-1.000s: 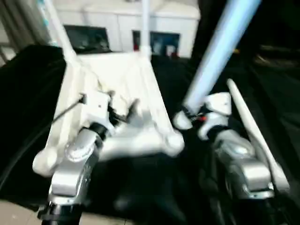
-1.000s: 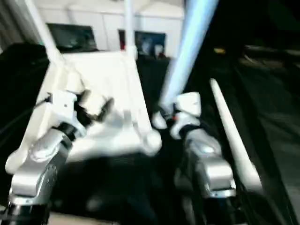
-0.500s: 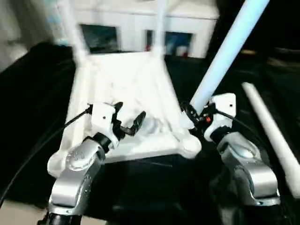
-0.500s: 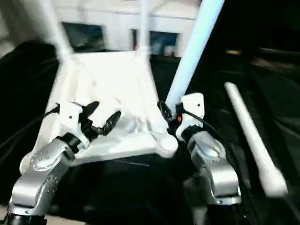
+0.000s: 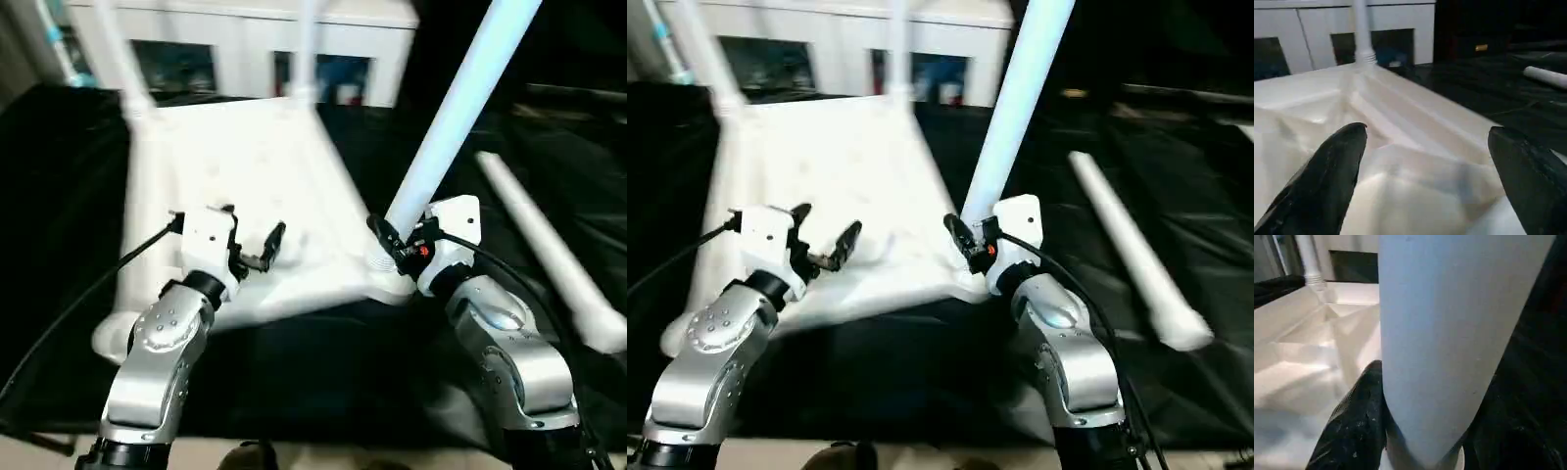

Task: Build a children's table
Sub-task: Move to table

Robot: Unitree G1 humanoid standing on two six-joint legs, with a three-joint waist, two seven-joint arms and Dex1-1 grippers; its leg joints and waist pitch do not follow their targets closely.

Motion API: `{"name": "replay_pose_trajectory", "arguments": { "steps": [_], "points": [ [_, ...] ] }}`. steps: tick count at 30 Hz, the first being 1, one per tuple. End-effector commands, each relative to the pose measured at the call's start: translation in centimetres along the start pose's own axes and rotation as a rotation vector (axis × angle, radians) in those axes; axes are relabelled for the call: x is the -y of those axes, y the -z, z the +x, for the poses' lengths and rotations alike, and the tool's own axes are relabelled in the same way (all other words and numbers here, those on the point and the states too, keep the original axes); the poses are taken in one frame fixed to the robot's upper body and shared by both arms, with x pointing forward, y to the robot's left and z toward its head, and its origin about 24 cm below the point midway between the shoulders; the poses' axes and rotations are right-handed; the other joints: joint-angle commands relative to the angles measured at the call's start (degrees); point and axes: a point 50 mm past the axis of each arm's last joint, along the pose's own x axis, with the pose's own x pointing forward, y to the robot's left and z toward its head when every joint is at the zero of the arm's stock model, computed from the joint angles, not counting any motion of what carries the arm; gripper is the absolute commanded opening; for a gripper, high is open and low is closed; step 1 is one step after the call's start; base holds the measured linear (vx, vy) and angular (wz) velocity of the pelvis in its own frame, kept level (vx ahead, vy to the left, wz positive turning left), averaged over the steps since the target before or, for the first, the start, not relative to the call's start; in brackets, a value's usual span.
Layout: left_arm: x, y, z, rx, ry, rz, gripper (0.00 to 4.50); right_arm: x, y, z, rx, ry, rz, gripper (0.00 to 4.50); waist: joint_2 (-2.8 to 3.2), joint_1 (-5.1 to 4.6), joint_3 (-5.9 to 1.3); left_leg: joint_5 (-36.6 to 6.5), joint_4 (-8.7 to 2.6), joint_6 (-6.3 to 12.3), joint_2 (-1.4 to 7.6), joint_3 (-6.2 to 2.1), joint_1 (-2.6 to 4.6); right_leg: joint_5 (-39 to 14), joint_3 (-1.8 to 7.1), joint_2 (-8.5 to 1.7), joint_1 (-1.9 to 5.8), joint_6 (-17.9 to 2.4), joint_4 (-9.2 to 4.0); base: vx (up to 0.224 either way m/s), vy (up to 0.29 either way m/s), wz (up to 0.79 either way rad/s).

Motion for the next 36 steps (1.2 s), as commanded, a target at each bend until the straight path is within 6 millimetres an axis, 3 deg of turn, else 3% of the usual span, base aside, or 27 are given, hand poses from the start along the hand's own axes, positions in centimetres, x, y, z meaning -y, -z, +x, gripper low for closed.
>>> {"name": "replay_pose_trajectory", "arguments": {
  "steps": [1,2,3,4,6,7,9,11,12,13,16,17,18,19,21,22,24,25,26,27,28,29,32,33,34,35,36],
  "points": [
    [0.0,0.2,0.4,-0.020,-0.015,-0.061,4.43,0.7,-0.3,0.0,0.002,0.017,-0.015,1.86,-2.98,1.26,-3.66,-17.9,9.07,5.57,-1.18,2.87,0.47,-20.7,3.76,-8.90,2.10,-18.8,-13.02,-0.093,-0.265,-0.10],
    [-0.1,0.1,0.6,-0.024,-0.033,-0.039,4.43,0.7,-0.3,0.0,0.002,0.018,-0.018,1.86,-1.89,1.61,-2.12,-9.9,11.04,5.60,-0.65,2.49,-2.36,-23.7,5.89,-9.89,3.40,-13.4,-11.90,-0.075,-0.250,-0.20],
    [-0.2,0.0,0.6,-0.025,-0.044,-0.016,4.43,0.7,-0.4,0.0,0.002,0.018,-0.020,1.86,-2.20,2.36,-1.99,-6.2,9.46,2.41,-0.73,2.43,-2.72,-23.3,3.61,-8.80,3.91,-2.5,-10.78,-0.071,-0.209,-0.28],
    [-0.4,-0.1,0.7,-0.021,-0.062,0.002,4.43,0.7,-0.4,0.0,0.002,0.016,-0.022,1.86,-2.49,2.51,-2.19,-6.5,7.80,2.34,-0.32,2.19,-2.44,-21.5,3.96,-8.72,4.07,1.8,-10.27,-0.071,-0.209,-0.28],
    [-0.7,-0.2,0.8,-0.014,-0.077,0.013,4.43,0.7,-0.4,0.1,0.000,0.009,-0.024,1.86,-0.05,2.77,-3.29,-6.3,2.44,6.19,2.44,0.63,-0.04,-13.0,3.08,-7.33,4.17,8.0,-10.27,-0.057,-0.167,-0.03],
    [-0.9,-0.3,0.8,-0.020,-0.081,0.038,4.43,0.5,-0.4,0.1,0.001,-0.007,-0.029,1.86,1.01,2.46,-3.88,-4.6,0.64,8.82,5.93,-1.11,1.75,-5.2,1.52,-5.22,2.57,7.9,-9.21,-0.051,-0.153,0.04],
    [-1.1,-0.6,0.8,-0.001,-0.082,0.046,4.43,0.2,-0.4,0.2,0.003,-0.029,-0.025,1.86,1.76,1.53,-3.95,-6.4,-1.05,12.73,11.33,-3.64,3.55,0.4,0.98,-6.32,1.45,3.2,-7.17,-0.029,-0.085,0.05],
    [-1.5,-0.6,0.8,-0.006,-0.105,0.036,4.43,-0.2,-0.4,0.2,0.004,-0.047,-0.026,1.86,1.26,1.58,-3.38,-9.5,-0.63,11.59,9.92,-2.30,2.73,0.5,2.24,-8.49,1.83,-1.8,-7.59,-0.011,-0.034,0.01],
    [-1.7,-0.5,0.8,-0.022,-0.115,0.026,4.43,-0.4,-0.3,0.3,-0.002,-0.058,-0.038,1.86,0.82,2.32,-3.06,-9.2,0.47,8.30,6.30,0.22,1.96,-3.7,2.09,-8.36,2.92,-2.8,-9.22,0.000,0.000,0.00],
    [-1.8,-0.5,0.8,-0.024,-0.116,0.024,4.43,-0.4,-0.3,0.3,-0.003,-0.059,-0.040,1.86,0.96,3.03,-2.64,-7.4,0.57,6.08,5.26,1.28,2.04,-11.6,1.29,-7.30,2.94,-1.2,-10.57,0.000,0.000,0.00],
    [-2.2,-0.9,0.7,0.009,-0.129,-0.012,4.43,-1.0,0.1,0.4,-0.026,-0.084,-0.068,1.86,1.58,2.95,-2.96,-9.8,-0.95,4.86,7.88,0.27,3.22,-14.9,0.44,-6.08,2.62,-0.6,-10.19,0.000,0.000,0.00],
    [-2.2,-1.1,0.7,0.025,-0.122,-0.023,4.43,-1.2,0.2,0.4,-0.027,-0.087,-0.069,1.86,1.67,2.60,-2.61,-15.8,-2.60,6.22,7.29,-2.14,0.94,-15.2,-1.77,-7.17,4.65,-4.0,-8.32,0.000,0.000,0.00],
    [-2.2,-1.2,0.7,0.029,-0.115,-0.024,4.43,-1.2,0.1,0.5,-0.021,-0.083,-0.067,1.86,2.00,2.36,-2.54,-24.4,-2.43,4.79,7.16,-2.39,2.44,-22.1,-2.17,-7.99,4.61,-5.1,-9.32,0.016,0.032,0.33],
    [-2.2,-1.3,0.8,0.028,-0.113,-0.020,4.43,-1.2,0.1,0.5,-0.015,-0.076,-0.048,1.86,2.86,1.54,-2.33,-29.8,-1.59,2.28,8.06,-0.74,6.11,-29.6,-1.56,-7.08,3.16,-4.8,-11.59,0.016,0.032,0.33],
    [-2.0,-1.3,0.8,0.033,-0.099,-0.031,4.43,-0.8,0.0,0.6,-0.005,-0.046,-0.024,1.86,2.46,1.17,-0.90,-39.3,-2.25,-0.61,8.36,-0.37,8.98,-34.9,-3.09,-5.61,3.12,-3.3,-12.59,0.055,0.027,0.14],
    [-1.8,-1.3,0.8,0.031,-0.094,-0.031,4.43,-0.7,-0.1,0.7,-0.003,-0.040,-0.026,1.86,2.49,0.94,-0.55,-42.5,-2.98,-1.02,9.00,-0.62,9.81,-33.1,-3.55,-5.13,2.85,-3.2,-12.34,0.055,0.026,0.05],
    [-1.7,-1.2,0.8,0.028,-0.085,-0.034,4.43,-0.5,-0.2,0.7,-0.002,-0.037,-0.035,1.86,2.92,-0.01,-0.12,-53.0,-7.89,-2.40,11.96,-2.77,10.52,-16.6,-2.17,-3.79,3.31,-4.0,-4.50,0.076,0.009,-0.03],
    [-1.5,-1.2,0.8,0.026,-0.080,-0.035,4.43,-0.4,-0.2,0.7,-0.002,-0.037,-0.037,1.86,2.07,-0.18,-0.45,-49.7,-7.10,-1.10,10.11,-2.16,10.94,-14.0,-0.37,-4.90,2.90,-4.9,-6.09,0.089,-0.002,-0.05],
    [-1.5,-1.2,0.8,0.026,-0.078,-0.036,4.43,-0.4,-0.2,0.7,-0.001,-0.037,-0.039,1.86,1.33,0.08,-0.44,-44.9,-5.56,-0.43,7.91,-0.49,9.61,-17.0,1.08,-6.38,3.78,-5.9,-8.64,0.106,-0.031,-0.02],
    [-1.3,-1.2,0.8,0.028,-0.073,-0.036,4.43,-0.4,-0.2,0.7,-0.002,-0.037,-0.039,1.86,0.02,2.45,-1.57,-22.5,1.95,3.86,3.01,2.44,4.43,-28.8,5.90,-10.38,10.04,-7.2,-12.25,0.159,-0.036,0.02],
    [-1.2,-1.2,0.9,0.028,-0.071,-0.036,4.43,-0.3,-0.2,0.6,-0.002,-0.036,-0.042,1.86,-0.04,3.80,-2.10,-14.1,6.01,6.22,2.77,2.22,2.45,-32.3,7.93,-12.82,11.73,-7.9,-13.42,0.159,-0.036,0.02],
    [-1.2,-1.2,0.9,0.032,-0.071,-0.031,4.43,-0.3,-0.2,0.6,-0.002,-0.035,-0.044,1.86,-0.42,4.35,-2.22,-3.9,8.16,7.31,1.40,1.22,-1.94,-23.1,6.59,-9.27,13.03,-7.2,-11.73,0.180,-0.029,-0.01],
    [-1.2,-1.2,0.9,0.035,-0.070,-0.033,4.43,-0.3,-0.2,0.6,-0.003,-0.033,-0.048,1.86,1.27,4.20,-3.38,8.4,3.15,9.34,1.64,1.46,-2.34,-1.6,1.31,-3.31,11.62,-6.5,-9.44,0.167,0.008,-0.01],
    [-1.2,-1.2,0.8,0.035,-0.070,-0.039,4.43,-0.3,-0.2,0.6,-0.003,-0.033,-0.050,1.86,3.92,3.30,-4.46,18.5,0.93,13.33,5.05,-0.65,1.91,10.4,-2.12,-0.37,8.66,-1.8,-5.78,0.172,0.042,-0.15],
    [-1.3,-1.1,0.8,0.029,-0.074,-0.040,4.43,-0.3,-0.2,0.6,-0.002,-0.032,-0.051,1.86,5.45,1.68,-4.86,20.7,0.92,17.20,9.36,-3.80,6.62,8.8,-3.22,0.07,4.30,-0.6,-2.54,0.172,0.042,-0.15],
    [-1.4,-1.0,0.7,0.025,-0.077,-0.041,4.43,-0.3,-0.2,0.6,-0.001,-0.032,-0.052,1.86,4.43,-0.15,-5.87,57.5,3.10,31.20,15.55,-11.73,12.07,5.1,2.00,-3.70,-3.61,1.8,3.20,0.154,0.030,-0.23],
    [-1.4,-1.0,0.7,0.025,-0.074,-0.039,4.43,-0.3,-0.3,0.6,-0.001,-0.032,-0.052,1.86,3.68,-0.21,-6.39,71.0,4.59,29.05,15.40,-12.82,12.94,9.2,4.42,-5.46,-5.05,4.2,2.87,0.044,0.092,-0.27]
  ]
}}
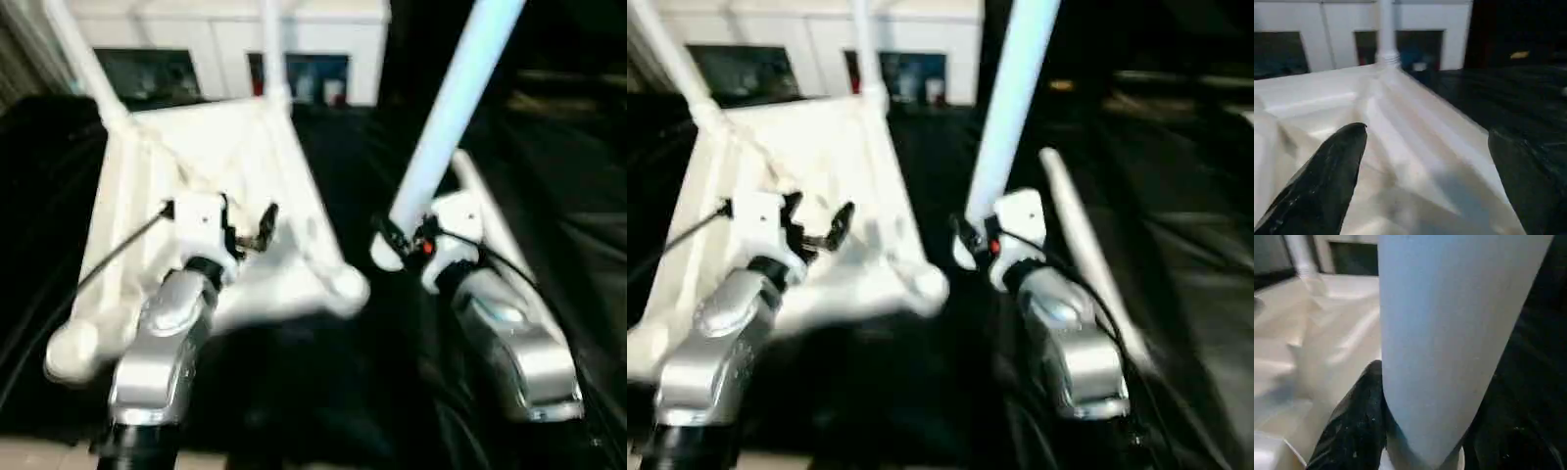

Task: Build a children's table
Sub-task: Move to table

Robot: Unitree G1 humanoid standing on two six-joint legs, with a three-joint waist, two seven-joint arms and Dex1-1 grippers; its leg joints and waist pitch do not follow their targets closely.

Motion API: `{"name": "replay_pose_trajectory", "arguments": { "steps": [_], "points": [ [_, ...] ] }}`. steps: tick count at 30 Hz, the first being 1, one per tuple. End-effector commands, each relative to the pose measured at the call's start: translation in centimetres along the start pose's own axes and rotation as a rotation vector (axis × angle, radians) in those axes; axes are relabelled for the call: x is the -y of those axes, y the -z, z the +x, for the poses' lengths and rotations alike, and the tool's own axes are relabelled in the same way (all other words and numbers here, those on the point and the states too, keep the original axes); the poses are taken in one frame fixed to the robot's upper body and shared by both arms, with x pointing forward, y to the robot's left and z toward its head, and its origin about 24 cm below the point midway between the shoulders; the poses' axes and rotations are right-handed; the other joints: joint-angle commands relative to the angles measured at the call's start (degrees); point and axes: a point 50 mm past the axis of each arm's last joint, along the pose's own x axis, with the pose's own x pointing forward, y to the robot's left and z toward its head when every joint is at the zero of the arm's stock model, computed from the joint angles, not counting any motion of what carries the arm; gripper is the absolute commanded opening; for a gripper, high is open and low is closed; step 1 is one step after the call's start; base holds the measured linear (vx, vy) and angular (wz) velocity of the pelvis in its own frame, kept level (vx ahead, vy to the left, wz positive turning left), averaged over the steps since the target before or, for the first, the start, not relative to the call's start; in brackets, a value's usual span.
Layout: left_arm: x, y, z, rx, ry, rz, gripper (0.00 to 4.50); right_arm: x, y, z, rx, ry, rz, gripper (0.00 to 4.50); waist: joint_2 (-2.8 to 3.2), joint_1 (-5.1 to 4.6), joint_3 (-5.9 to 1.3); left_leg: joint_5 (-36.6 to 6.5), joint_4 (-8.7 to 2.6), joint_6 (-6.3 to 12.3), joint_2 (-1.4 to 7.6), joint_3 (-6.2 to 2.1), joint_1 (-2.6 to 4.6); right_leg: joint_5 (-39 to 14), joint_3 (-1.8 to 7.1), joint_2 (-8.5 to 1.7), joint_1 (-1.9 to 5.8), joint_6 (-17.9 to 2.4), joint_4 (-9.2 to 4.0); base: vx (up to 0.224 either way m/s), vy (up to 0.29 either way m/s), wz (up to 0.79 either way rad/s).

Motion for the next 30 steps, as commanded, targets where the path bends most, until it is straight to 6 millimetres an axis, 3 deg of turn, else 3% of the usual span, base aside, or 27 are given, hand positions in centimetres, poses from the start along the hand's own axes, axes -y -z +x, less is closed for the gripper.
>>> {"name": "replay_pose_trajectory", "arguments": {
  "steps": [1,2,3,4,5,6,7,8,9,10,11,12,13,14,15,16,18,20,22,23,24,26,27,30],
  "points": [
    [0.6,-0.2,-0.1,0.010,0.041,0.004,4.43,1.0,-0.3,-0.5,0.010,0.032,-0.019,1.86,-0.90,-3.67,-6.62,84.4,0.10,22.69,9.54,-11.21,11.41,19.9,8.44,-8.39,-6.83,9.1,-3.07,0.044,0.092,-0.27],
    [0.6,-0.3,-0.2,0.013,0.051,0.009,4.43,1.0,-0.3,-0.5,0.012,0.030,-0.020,1.86,-1.90,-3.11,-5.99,76.8,0.20,18.76,4.96,-9.03,8.12,24.9,8.74,-7.74,-5.25,9.6,-5.63,-0.148,0.171,-0.28],
    [0.7,-0.3,-0.3,0.019,0.078,0.016,4.43,1.0,-0.4,-0.6,0.015,0.023,-0.021,1.86,-3.26,-1.43,-4.86,45.9,-1.14,11.13,-2.67,-2.96,0.89,32.3,6.22,-6.22,-1.31,7.7,-9.09,-0.165,0.156,-0.04],
    [0.9,-0.3,-0.5,0.018,0.107,0.019,4.43,1.0,-0.5,-0.6,0.016,0.014,-0.021,1.86,-3.40,-1.21,-4.90,16.3,-2.19,6.49,-2.57,-0.44,0.45,23.9,5.48,-7.25,0.18,4.3,-10.57,-0.165,0.156,-0.04],
    [1.0,-0.2,-0.6,0.014,0.125,0.017,4.43,1.0,-0.5,-0.6,0.017,0.008,-0.021,1.86,-2.93,-1.17,-4.95,8.4,-3.27,4.57,-1.77,-0.18,0.35,19.7,4.91,-7.66,1.14,2.1,-10.48,-0.069,0.048,0.04],
    [1.2,-0.1,-0.7,0.005,0.148,0.014,4.43,1.0,-0.5,-0.6,0.017,0.002,-0.021,1.86,-2.23,-1.37,-5.24,2.5,-4.39,2.37,-0.71,0.83,0.68,16.8,4.27,-6.94,1.50,-2.2,-10.29,0.000,0.000,0.00],
    [1.2,-0.1,-0.7,0.005,0.148,0.014,4.43,1.0,-0.5,-0.6,0.017,0.002,-0.021,1.86,-1.57,-1.90,-4.61,-1.7,-5.67,0.72,0.30,1.26,0.58,11.6,3.23,-6.21,1.20,-5.5,-10.60,0.000,0.000,0.00],
    [1.3,0.1,-0.8,-0.005,0.171,0.010,4.43,1.0,-0.5,-0.6,0.017,-0.004,-0.022,1.86,-1.58,-2.06,-4.37,-5.1,-6.07,-0.08,0.62,1.61,0.67,7.9,3.12,-5.94,0.82,-6.6,-11.00,-0.072,-0.017,-0.03],
    [1.6,0.2,-1.0,-0.012,0.207,0.004,4.43,0.9,-0.5,-0.7,0.018,-0.016,-0.020,1.86,-1.81,-2.23,-3.93,-16.4,-6.68,-1.95,1.68,2.54,1.59,-4.0,3.16,-5.82,-0.47,-8.4,-11.73,-0.085,-0.031,0.06],
    [1.6,0.2,-1.0,-0.012,0.207,0.004,4.43,0.9,-0.5,-0.7,0.018,-0.016,-0.020,1.86,-1.81,-2.23,-3.93,-16.4,-6.68,-1.95,1.68,2.54,1.59,-4.0,3.16,-5.82,-0.47,-8.4,-11.73,-0.085,-0.031,0.06],
    [1.8,0.2,-1.2,-0.020,0.239,0.000,4.43,0.9,-0.5,-0.7,0.019,-0.022,-0.020,1.86,-1.97,-2.04,-3.77,-21.5,-6.85,-3.00,2.31,3.40,2.30,-11.0,3.31,-5.79,-1.46,-8.0,-12.35,-0.085,-0.031,0.11],
    [2.2,0.2,-1.5,-0.026,0.313,0.006,4.43,0.8,-0.5,-0.7,0.018,-0.030,-0.022,1.86,-2.09,-2.03,-3.64,-22.9,-7.00,-3.42,2.55,3.57,2.32,-13.2,3.35,-5.86,-1.63,-7.4,-12.45,-0.083,-0.024,0.07],
    [2.5,0.4,-2.0,-0.061,0.403,0.036,4.43,0.8,-0.4,-0.6,0.018,-0.037,-0.025,1.86,-2.26,-1.56,-3.64,-24.6,-7.42,-4.61,3.08,4.26,2.31,-18.3,3.36,-6.00,-2.07,-5.2,-12.81,-0.083,-0.024,0.07],
    [2.5,0.4,-2.0,-0.061,0.403,0.036,4.43,0.8,-0.4,-0.6,0.018,-0.037,-0.025,1.86,-1.99,-1.32,-3.70,-25.2,-7.44,-5.00,3.15,4.36,2.54,-19.2,3.38,-5.92,-2.45,-4.6,-12.78,-0.077,-0.018,0.04],
    [2.7,0.6,-2.5,-0.107,0.517,0.072,4.43,0.9,-0.5,-0.6,0.018,-0.049,-0.023,1.86,-2.23,-1.41,-3.67,-25.6,-7.52,-5.30,3.27,4.59,2.50,-19.5,3.40,-5.76,-2.63,-4.1,-12.87,-0.070,-0.019,0.06],
    [2.7,0.7,-2.8,-0.153,0.605,0.100,4.43,1.0,-0.5,-0.5,0.018,-0.062,-0.025,1.86,-2.24,-0.88,-3.69,-26.3,-7.69,-6.03,3.45,5.07,2.88,-20.7,3.47,-5.72,-3.17,-2.9,-13.07,-0.070,-0.019,0.06],
    [2.7,0.8,-3.3,-0.208,0.702,0.121,4.43,1.0,-0.7,-0.5,0.019,-0.092,-0.028,1.86,-2.28,-0.65,-3.70,-26.1,-8.01,-6.51,3.47,5.03,2.37,-21.0,3.32,-5.73,-2.80,-2.1,-12.80,-0.063,-0.010,-0.02],
    [2.6,0.8,-3.7,-0.253,0.760,0.133,4.43,1.0,-0.7,-0.5,0.017,-0.110,-0.034,1.86,-2.38,-0.47,-3.59,-26.8,-8.08,-6.83,3.48,5.14,2.52,-22.2,3.40,-5.81,-3.22,-1.7,-12.96,-0.059,-0.003,-0.04],
    [2.3,0.8,-4.3,-0.316,0.829,0.162,4.43,1.0,-0.8,-0.5,0.012,-0.140,-0.045,1.86,-2.46,-0.37,-3.61,-27.2,-8.19,-6.87,3.42,5.10,2.36,-23.4,3.33,-5.87,-3.16,-1.4,-13.04,-0.051,-0.001,-0.04],
    [2.3,0.8,-4.3,-0.316,0.829,0.162,4.43,1.0,-0.8,-0.5,0.012,-0.140,-0.045,1.86,-2.45,-0.37,-3.58,-27.4,-8.19,-6.88,3.38,5.15,2.35,-23.8,3.32,-5.81,-3.28,-1.2,-13.06,0.000,0.000,0.00],
    [1.6,0.9,-4.0,-0.336,0.807,0.243,4.43,1.0,-0.8,-0.6,0.008,-0.157,-0.056,1.86,-3.07,-0.52,-3.30,-27.6,-8.26,-6.83,3.35,5.26,2.22,-24.9,3.26,-5.79,-3.38,-0.9,-13.40,0.000,0.000,0.00],
    [1.3,0.9,-3.8,-0.341,0.793,0.274,4.43,1.0,-0.8,-0.6,0.008,-0.161,-0.059,1.86,-2.92,-0.42,-3.35,-27.4,-8.03,-6.76,3.29,5.37,2.70,-28.0,3.28,-5.99,-3.68,0.2,-14.00,0.000,0.000,0.00],
    [0.8,0.9,-3.1,-0.329,0.742,0.320,4.43,1.1,-0.9,-0.6,0.008,-0.164,-0.061,1.86,-3.04,-0.49,-3.18,-27.4,-8.15,-6.76,3.26,5.33,2.53,-28.5,3.15,-5.92,-3.62,0.5,-14.22,0.000,0.000,0.00],
    [0.0,0.6,-1.1,-0.285,0.626,0.364,4.43,1.1,-0.8,-0.5,0.006,-0.169,-0.061,1.86,-3.06,-0.53,-3.19,-28.0,-8.36,-7.16,3.14,5.23,2.89,-30.2,2.54,-5.92,-3.48,1.1,-14.93,-0.043,0.002,-0.02]
  ]
}}
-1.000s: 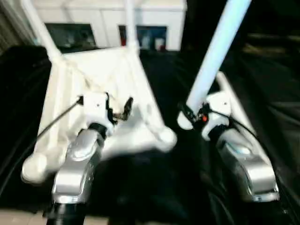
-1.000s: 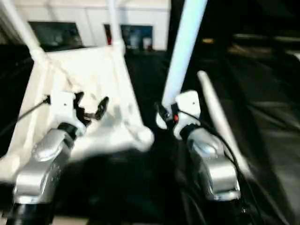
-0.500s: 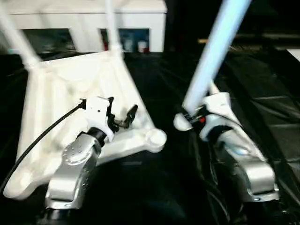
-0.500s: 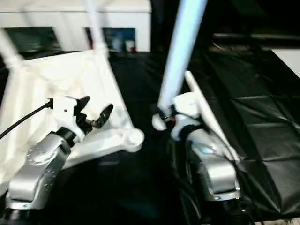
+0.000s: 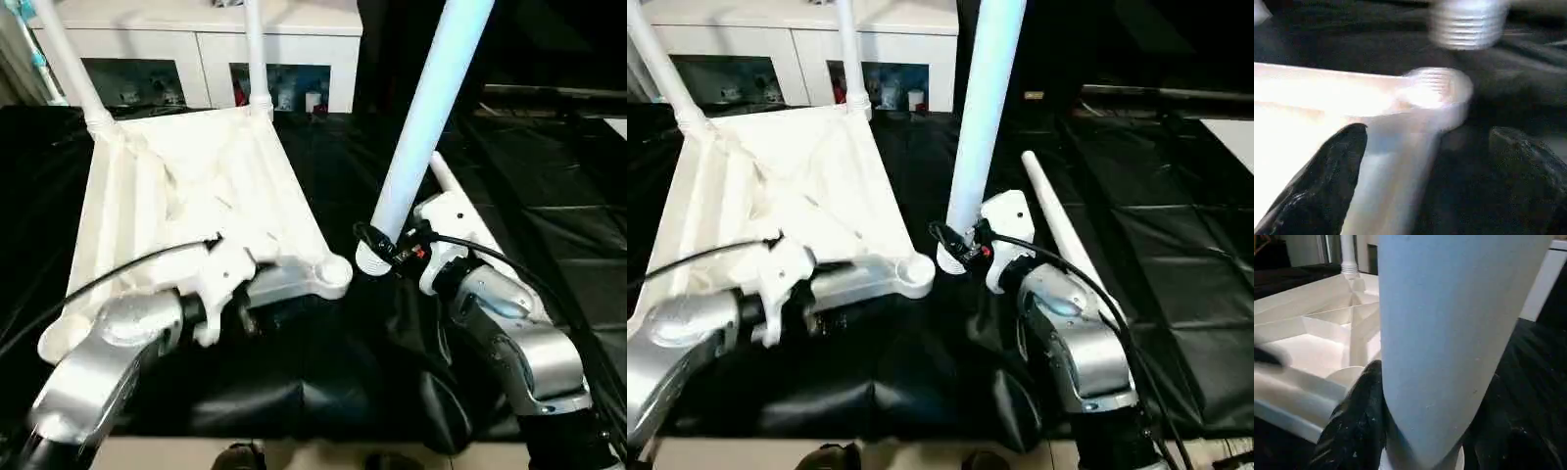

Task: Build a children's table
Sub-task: Move to table

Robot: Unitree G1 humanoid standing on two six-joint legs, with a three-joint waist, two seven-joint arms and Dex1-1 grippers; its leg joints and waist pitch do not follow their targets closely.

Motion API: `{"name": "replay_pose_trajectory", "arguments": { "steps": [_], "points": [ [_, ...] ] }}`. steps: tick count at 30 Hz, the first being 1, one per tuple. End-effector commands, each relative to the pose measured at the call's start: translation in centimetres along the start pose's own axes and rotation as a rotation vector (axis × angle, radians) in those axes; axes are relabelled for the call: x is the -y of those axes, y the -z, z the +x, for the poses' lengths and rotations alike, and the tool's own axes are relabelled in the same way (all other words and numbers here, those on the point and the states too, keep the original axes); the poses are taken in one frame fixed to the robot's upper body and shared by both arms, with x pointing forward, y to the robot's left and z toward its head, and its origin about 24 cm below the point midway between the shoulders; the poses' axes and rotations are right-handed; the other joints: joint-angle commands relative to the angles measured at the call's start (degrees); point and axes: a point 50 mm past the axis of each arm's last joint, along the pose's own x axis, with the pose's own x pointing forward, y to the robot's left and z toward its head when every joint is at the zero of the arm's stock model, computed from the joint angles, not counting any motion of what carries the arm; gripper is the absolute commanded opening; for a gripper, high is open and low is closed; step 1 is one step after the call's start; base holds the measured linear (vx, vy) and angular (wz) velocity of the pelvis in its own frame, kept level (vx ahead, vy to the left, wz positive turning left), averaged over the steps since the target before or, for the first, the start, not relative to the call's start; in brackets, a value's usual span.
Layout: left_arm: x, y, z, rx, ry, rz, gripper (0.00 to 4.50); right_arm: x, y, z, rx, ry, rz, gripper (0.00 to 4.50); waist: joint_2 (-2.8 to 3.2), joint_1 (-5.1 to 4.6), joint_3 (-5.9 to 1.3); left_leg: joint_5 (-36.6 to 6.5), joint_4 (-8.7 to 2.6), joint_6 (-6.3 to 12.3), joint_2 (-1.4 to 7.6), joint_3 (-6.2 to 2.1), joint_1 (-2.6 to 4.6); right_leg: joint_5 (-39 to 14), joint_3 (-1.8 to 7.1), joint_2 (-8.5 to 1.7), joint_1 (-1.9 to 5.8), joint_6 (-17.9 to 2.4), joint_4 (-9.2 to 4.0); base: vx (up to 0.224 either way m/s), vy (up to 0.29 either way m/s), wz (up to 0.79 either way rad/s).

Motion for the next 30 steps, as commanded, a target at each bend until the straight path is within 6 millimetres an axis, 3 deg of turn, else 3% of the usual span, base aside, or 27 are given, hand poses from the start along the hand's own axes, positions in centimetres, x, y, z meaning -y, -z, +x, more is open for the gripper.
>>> {"name": "replay_pose_trajectory", "arguments": {
  "steps": [1,2,5,6,7,8,9,10,11,12,13,14,15,16,17,18,19,20,21,22,23,24,25,27,28,29,30],
  "points": [
    [-0.5,-0.1,0.2,0.003,-0.040,0.021,4.43,0.1,-0.5,0.1,0.025,-0.014,-0.008,1.86,-0.07,-0.25,-3.16,-28.3,-4.97,-4.15,0.40,0.35,2.47,-39.2,-0.55,-0.33,0.65,-3.7,-6.04,-0.070,0.006,-0.03],
    [-0.8,-0.3,0.6,0.010,-0.036,0.011,4.43,0.1,-0.4,0.1,0.022,-0.016,-0.009,1.86,-0.03,-0.56,-2.85,-31.4,-5.51,-4.42,0.53,-0.09,2.26,-40.2,-1.47,-0.21,1.19,-3.7,-6.21,-0.067,0.022,-0.11],
    [-0.9,-0.1,1.7,-0.012,0.005,0.018,4.43,0.2,-0.3,0.1,0.015,-0.019,-0.014,1.86,0.22,-0.75,-2.26,-37.5,-6.41,-4.48,0.81,-0.35,2.73,-40.8,-2.84,0.37,1.29,-3.4,-6.89,-0.071,0.020,-0.11],
    [-0.8,0.0,2.0,-0.016,0.034,0.010,4.43,0.3,-0.3,0.2,0.013,-0.019,-0.014,1.86,1.07,-0.71,-2.09,-42.6,-9.05,-4.69,1.77,-0.31,1.45,-35.0,-4.38,1.29,3.56,-4.4,-4.17,-0.143,0.010,-0.02],
    [-0.8,0.0,2.1,-0.017,0.049,0.005,4.43,0.3,-0.3,0.2,0.013,-0.020,-0.015,1.86,2.03,3.26,-1.39,-49.7,-15.05,-5.28,3.16,2.39,-5.30,-19.3,-5.33,2.86,8.29,-6.3,9.47,-0.143,0.010,-0.02],
    [-0.7,0.0,2.3,-0.016,0.081,0.000,4.43,0.4,-0.3,0.2,0.011,-0.017,-0.017,1.86,1.89,5.83,-1.70,-47.8,-14.12,-4.05,2.44,5.05,-5.67,-15.3,-5.51,3.37,7.75,-5.8,8.91,-0.139,-0.052,0.15],
    [-0.7,0.0,2.5,-0.015,0.100,-0.002,4.43,0.5,-0.3,0.3,0.009,-0.014,-0.019,1.86,-2.45,4.08,-3.51,-27.8,-8.20,-2.06,2.18,5.80,0.90,-34.9,1.64,1.27,3.99,-0.6,6.19,-0.008,-0.171,0.33],
    [-0.7,0.0,2.5,-0.014,0.109,-0.001,4.43,0.6,-0.3,0.3,0.009,-0.012,-0.020,1.86,-4.47,3.43,-1.74,-3.3,7.37,-0.62,-0.13,1.03,6.08,-75.4,5.69,-4.27,-6.82,0.1,-9.91,-0.008,-0.171,0.33],
    [-0.8,0.0,2.6,-0.014,0.112,0.001,4.43,0.6,-0.3,0.3,0.008,-0.009,-0.021,1.86,-2.65,4.16,-2.28,0.6,6.41,0.80,-0.72,-0.43,3.62,-75.8,8.69,-3.90,-3.23,-0.9,-9.51,0.032,-0.160,0.22],
    [-1.3,0.0,2.9,-0.015,0.103,0.008,4.43,0.8,-0.3,0.2,0.007,-0.005,-0.023,1.86,-2.31,4.06,-0.89,-1.1,5.04,-0.82,-1.62,-2.59,1.83,-66.4,7.85,-4.29,0.53,-4.0,-7.30,0.016,-0.014,0.18],
    [-1.9,0.0,3.1,-0.019,0.074,0.005,4.43,1.0,-0.3,0.2,0.007,0.003,-0.024,1.86,-1.25,4.57,-1.38,-11.7,0.20,-3.56,0.47,-1.73,5.39,-47.4,5.15,-1.97,0.30,-6.8,-4.40,0.016,-0.014,0.18],
    [-2.2,0.0,3.2,-0.021,0.060,0.004,4.43,1.0,-0.3,0.2,0.007,0.006,-0.024,1.86,-1.18,3.90,-1.61,-18.7,-1.87,-5.11,0.75,-1.12,6.16,-36.6,3.10,1.32,-0.55,-8.3,-2.55,-0.071,-0.005,0.30],
    [-3.1,0.0,3.5,-0.029,0.004,0.028,4.43,1.2,-0.3,0.1,0.008,0.017,-0.029,1.86,0.49,3.25,-2.91,-22.8,-4.41,-5.27,1.93,-1.11,6.51,-15.9,1.92,2.72,0.30,-10.8,-0.68,-0.131,-0.001,0.19],
    [-3.3,-0.1,3.6,-0.026,-0.011,0.032,4.43,1.2,-0.4,0.1,0.008,0.020,-0.030,1.86,0.41,2.78,-2.69,-21.2,-5.19,-4.08,2.18,-0.49,5.27,-6.1,1.59,2.15,1.52,-12.4,-0.97,-0.131,-0.001,0.19],
    [-3.5,-0.2,3.7,-0.021,-0.024,0.037,4.43,1.2,-0.4,0.0,0.009,0.023,-0.032,1.86,0.41,2.91,-2.63,-21.0,-5.53,-3.61,2.12,-0.39,4.93,-6.0,1.47,1.81,1.91,-12.5,-1.10,-0.091,0.062,0.01],
    [-3.7,-0.5,3.9,0.003,-0.021,0.032,4.43,1.2,-0.4,0.0,0.011,0.027,-0.033,1.86,0.48,2.52,-1.58,-27.0,-6.25,-3.92,1.92,-0.21,4.45,-16.3,1.39,1.28,1.76,-11.5,-2.24,-0.073,0.064,-0.03],
    [-3.7,-0.7,4.0,0.016,-0.015,0.037,4.43,1.2,-0.4,0.0,0.011,0.029,-0.033,1.86,-0.03,1.97,-1.14,-33.6,-5.96,-4.66,1.39,-0.10,5.12,-28.1,1.38,0.73,0.94,-9.3,-3.88,-0.073,0.064,-0.03],
    [-3.7,-0.9,4.1,0.026,-0.010,0.043,4.43,1.3,-0.4,-0.1,0.012,0.033,-0.034,1.86,-0.33,1.82,-1.08,-34.5,-5.91,-4.63,1.21,-0.20,5.17,-32.1,1.28,0.40,0.95,-8.0,-4.49,-0.046,0.057,-0.09],
    [-3.7,-0.9,4.2,0.029,-0.007,0.047,4.43,1.3,-0.4,-0.1,0.012,0.035,-0.035,1.86,-0.58,1.68,-1.29,-33.1,-5.99,-4.26,1.16,-0.30,4.61,-34.6,1.24,-0.30,1.41,-6.8,-4.86,0.000,0.000,0.00],
    [-3.6,-1.1,4.3,0.045,0.003,0.046,4.43,1.3,-0.3,-0.2,0.011,0.039,-0.036,1.86,-0.30,1.41,-1.37,-31.1,-6.41,-3.85,1.25,-0.29,3.92,-33.5,1.13,-0.58,1.87,-6.4,-5.03,0.000,0.000,0.00],
    [-3.5,-1.3,4.4,0.058,0.015,0.039,4.43,1.4,-0.3,-0.3,0.011,0.049,-0.038,1.86,-0.18,1.36,-1.58,-29.8,-6.49,-3.62,1.27,-0.24,3.83,-32.1,1.09,-0.66,2.05,-6.6,-5.03,0.000,0.000,0.00],
    [-3.4,-1.4,4.5,0.067,0.023,0.035,4.43,1.5,-0.3,-0.4,0.010,0.055,-0.039,1.86,-0.27,1.12,-1.69,-27.8,-6.62,-3.07,1.35,0.04,3.76,-28.7,0.90,-0.62,2.09,-7.4,-5.13,0.000,0.000,0.00],
    [-3.4,-1.4,4.6,0.072,0.029,0.034,4.43,1.5,-0.3,-0.4,0.011,0.062,-0.040,1.86,-0.60,0.95,-1.83,-25.0,-6.67,-2.28,1.25,0.38,3.26,-25.8,0.71,-0.70,2.47,-8.1,-5.02,0.000,0.000,0.00],
    [-3.5,-1.4,4.7,0.079,0.005,0.040,4.43,1.7,-0.3,-0.5,0.017,0.092,-0.035,1.86,-0.48,0.81,-1.73,-22.5,-6.57,-1.66,1.18,0.85,2.97,-24.7,0.79,-0.74,2.23,-8.5,-5.08,0.000,0.000,0.00],
    [-3.7,-1.6,4.6,0.111,-0.057,0.014,4.43,2.1,-0.5,-0.5,0.026,0.164,-0.022,1.86,0.32,0.74,-2.10,-21.7,-6.34,-1.92,1.24,1.00,3.21,-23.6,0.88,-0.77,2.16,-9.4,-4.80,0.000,0.000,0.00],
    [-3.9,-1.7,4.5,0.124,-0.087,-0.006,4.43,2.3,-0.5,-0.5,0.031,0.190,-0.012,1.86,-0.07,0.54,-2.06,-21.2,-6.28,-1.83,1.20,1.17,3.15,-22.9,0.87,-0.68,2.09,-9.8,-4.91,0.000,0.000,0.00],
    [-4.2,-2.1,4.1,0.189,-0.174,-0.070,4.43,2.3,-0.6,-0.6,0.048,0.214,0.007,1.86,0.25,0.69,-2.19,-20.7,-6.13,-1.64,1.16,1.22,3.32,-22.3,0.83,-0.62,2.12,-10.5,-4.76,0.000,0.000,0.00]
  ]
}}
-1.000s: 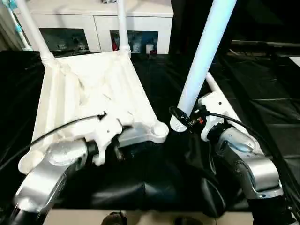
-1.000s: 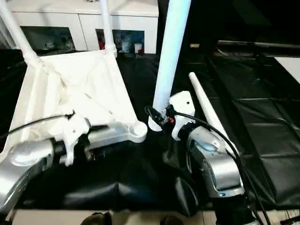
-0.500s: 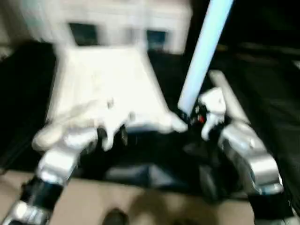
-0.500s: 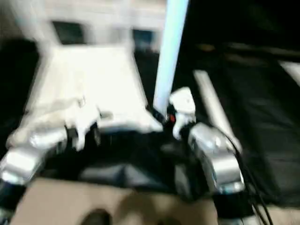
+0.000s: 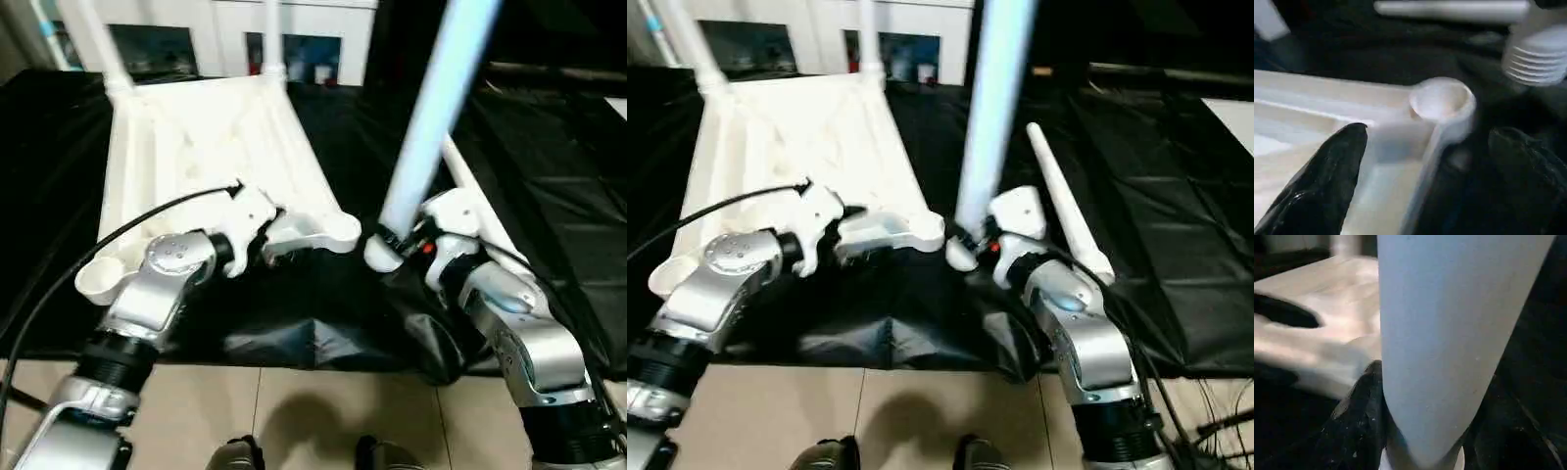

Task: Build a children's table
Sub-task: Move to table

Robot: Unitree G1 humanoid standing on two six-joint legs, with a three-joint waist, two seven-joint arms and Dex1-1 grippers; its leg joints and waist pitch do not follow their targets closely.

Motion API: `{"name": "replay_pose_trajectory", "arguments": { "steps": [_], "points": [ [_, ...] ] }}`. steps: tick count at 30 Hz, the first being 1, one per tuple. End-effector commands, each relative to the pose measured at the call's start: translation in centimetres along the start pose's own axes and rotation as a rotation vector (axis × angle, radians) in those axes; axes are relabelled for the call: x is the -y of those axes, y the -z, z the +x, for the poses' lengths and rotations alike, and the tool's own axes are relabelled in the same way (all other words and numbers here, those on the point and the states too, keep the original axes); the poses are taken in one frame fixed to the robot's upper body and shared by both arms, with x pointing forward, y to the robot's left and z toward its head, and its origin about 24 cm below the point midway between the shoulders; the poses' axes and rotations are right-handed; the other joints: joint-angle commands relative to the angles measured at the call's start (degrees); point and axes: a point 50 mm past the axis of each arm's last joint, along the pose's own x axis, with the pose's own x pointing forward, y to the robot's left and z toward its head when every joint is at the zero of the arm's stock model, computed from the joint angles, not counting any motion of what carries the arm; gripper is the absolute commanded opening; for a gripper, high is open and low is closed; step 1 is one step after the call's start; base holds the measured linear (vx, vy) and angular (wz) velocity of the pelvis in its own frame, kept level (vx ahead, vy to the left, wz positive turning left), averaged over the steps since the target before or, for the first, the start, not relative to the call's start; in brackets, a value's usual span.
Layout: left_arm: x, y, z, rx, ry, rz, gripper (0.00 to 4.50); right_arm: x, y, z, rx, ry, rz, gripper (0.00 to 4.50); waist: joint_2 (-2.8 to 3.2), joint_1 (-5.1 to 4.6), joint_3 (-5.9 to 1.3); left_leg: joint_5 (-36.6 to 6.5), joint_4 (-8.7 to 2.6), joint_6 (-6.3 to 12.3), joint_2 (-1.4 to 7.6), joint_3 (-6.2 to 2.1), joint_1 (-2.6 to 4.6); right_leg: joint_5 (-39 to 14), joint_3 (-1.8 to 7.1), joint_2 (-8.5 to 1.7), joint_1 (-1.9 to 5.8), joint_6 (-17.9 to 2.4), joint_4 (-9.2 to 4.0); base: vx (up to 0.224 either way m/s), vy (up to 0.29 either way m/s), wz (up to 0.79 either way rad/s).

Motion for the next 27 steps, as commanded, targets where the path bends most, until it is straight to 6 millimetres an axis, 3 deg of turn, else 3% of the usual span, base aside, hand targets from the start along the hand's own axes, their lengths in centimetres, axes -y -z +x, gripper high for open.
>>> {"name": "replay_pose_trajectory", "arguments": {
  "steps": [1,2,4,6,8,10,11,12,16,18,20,21,22,24,25,26,27],
  "points": [
    [-0.7,-0.5,-0.6,0.055,-0.099,-0.048,4.43,0.4,-0.9,-0.3,0.041,0.052,-0.001,1.86,0.59,0.22,-4.20,-21.5,-4.78,-1.36,1.43,-0.04,1.28,-20.1,0.89,-1.77,2.15,-7.1,-3.94,0.000,0.000,0.00],
    [-0.6,-0.5,-1.5,0.119,-0.224,-0.124,4.43,0.1,-0.6,-0.5,0.039,0.076,0.003,1.86,0.56,0.14,-4.22,-21.7,-4.71,-0.99,1.34,-0.02,1.28,-22.1,0.70,-1.70,2.21,-7.0,-4.19,0.000,0.000,0.00],
    [-0.2,-0.4,-2.6,0.173,-0.341,-0.147,4.43,-0.4,-0.1,-0.6,0.036,0.083,0.024,1.86,0.39,-0.23,-4.23,-20.7,-4.66,-0.39,1.76,0.06,0.79,-21.4,0.73,-1.74,2.39,-7.3,-4.14,0.000,0.000,0.00],
    [0.2,0.2,-3.6,0.171,-0.440,-0.155,4.43,-1.0,0.2,-0.7,0.035,0.081,0.047,1.86,0.28,-0.30,-4.44,-20.7,-4.48,0.27,1.67,0.24,1.00,-22.3,0.72,-1.33,1.96,-6.4,-4.36,0.000,0.000,0.00],
    [0.9,0.9,-4.4,0.162,-0.519,-0.208,4.43,-1.8,0.5,-0.7,0.031,0.067,0.070,1.86,-0.27,-0.33,-4.51,-19.7,-4.34,0.60,1.77,0.44,1.00,-21.1,0.87,-1.13,1.79,-6.1,-4.35,0.000,0.000,0.00],
    [1.3,1.0,-4.6,0.173,-0.530,-0.235,4.43,-2.0,0.6,-0.6,0.029,0.062,0.075,1.86,0.13,-0.24,-4.54,-19.0,-4.38,0.71,1.90,0.49,0.91,-20.3,0.87,-0.94,1.58,-6.2,-4.18,0.000,0.000,0.00],
    [1.9,0.8,-4.8,0.193,-0.536,-0.246,4.43,-2.5,0.8,-0.4,0.027,0.054,0.091,1.86,-0.99,-0.27,-4.59,-19.0,-4.28,0.94,1.93,0.63,0.88,-20.5,0.87,-0.92,1.50,-6.0,-4.32,0.000,0.000,0.00],
    [2.2,0.6,-4.8,0.200,-0.535,-0.240,4.43,-2.8,0.8,-0.1,0.028,0.040,0.096,1.86,-0.31,0.01,-4.58,-18.7,-4.34,0.97,2.08,0.60,0.91,-20.2,1.01,-1.12,1.38,-6.2,-4.14,0.057,-0.017,0.05],
    [2.3,0.2,-4.8,0.202,-0.554,-0.239,4.43,-3.0,0.7,0.0,0.029,0.029,0.093,1.86,-0.27,-0.12,-4.38,-26.6,-4.81,0.04,2.00,0.60,2.34,-25.9,0.32,-0.56,1.98,-3.8,-4.41,0.066,-0.013,0.02],
    [2.4,0.0,-4.8,0.203,-0.554,-0.239,4.43,-2.9,0.6,0.1,0.033,0.034,0.101,1.86,-0.10,-0.34,-4.41,-28.4,-4.93,1.18,1.74,0.78,3.06,-26.6,-0.29,0.08,2.78,-4.7,-4.58,0.087,0.002,-0.04],
    [2.5,-0.2,-4.8,0.202,-0.550,-0.234,4.43,-2.7,0.5,0.1,0.034,0.041,0.100,1.86,-0.06,-0.37,-4.38,-27.0,-4.98,2.59,1.41,1.22,3.10,-24.8,-0.24,0.21,3.57,-6.1,-4.64,0.094,0.003,-0.04],
    [2.6,-0.3,-4.8,0.198,-0.552,-0.235,4.43,-2.6,0.6,0.1,0.033,0.048,0.099,1.86,-0.09,-0.35,-4.46,-26.3,-4.89,3.36,1.39,1.50,3.57,-23.3,-0.09,0.21,3.72,-7.4,-4.53,0.108,0.000,-0.02],
    [2.7,-0.3,-4.8,0.199,-0.549,-0.235,4.43,-2.6,0.6,0.0,0.033,0.050,0.099,1.86,-0.02,-0.37,-4.70,-23.8,-4.78,3.93,1.12,1.69,3.16,-20.3,0.05,0.22,4.87,-9.0,-4.16,0.108,0.000,-0.02],
    [2.8,-0.4,-4.8,0.198,-0.545,-0.238,4.43,-2.6,0.6,0.0,0.032,0.053,0.097,1.86,0.24,-0.21,-5.13,-19.2,-4.60,5.59,0.80,2.11,3.45,-13.9,0.31,0.35,5.75,-11.7,-3.63,0.123,-0.003,0.00],
    [2.8,-0.4,-4.7,0.198,-0.543,-0.237,4.43,-2.6,0.6,-0.1,0.031,0.054,0.097,1.86,0.58,-0.09,-5.41,-15.7,-4.29,6.83,0.41,2.20,3.24,-8.8,0.41,0.55,6.68,-13.7,-2.99,0.127,-0.004,0.01],
    [2.8,-0.4,-4.7,0.198,-0.540,-0.238,4.43,-2.6,0.7,-0.1,0.030,0.053,0.095,1.86,0.54,-0.11,-5.50,-14.1,-4.13,7.46,0.21,2.27,3.18,-6.5,0.49,0.68,7.07,-14.5,-2.75,0.131,-0.007,-0.02],
    [2.8,-0.4,-4.6,0.197,-0.538,-0.238,4.43,-2.7,0.7,-0.1,0.029,0.052,0.092,1.86,0.54,0.06,-5.73,-11.0,-3.71,8.46,-0.29,2.32,2.93,-2.2,0.69,1.01,8.08,-15.9,-2.25,0.123,-0.005,-0.01]
  ]
}}
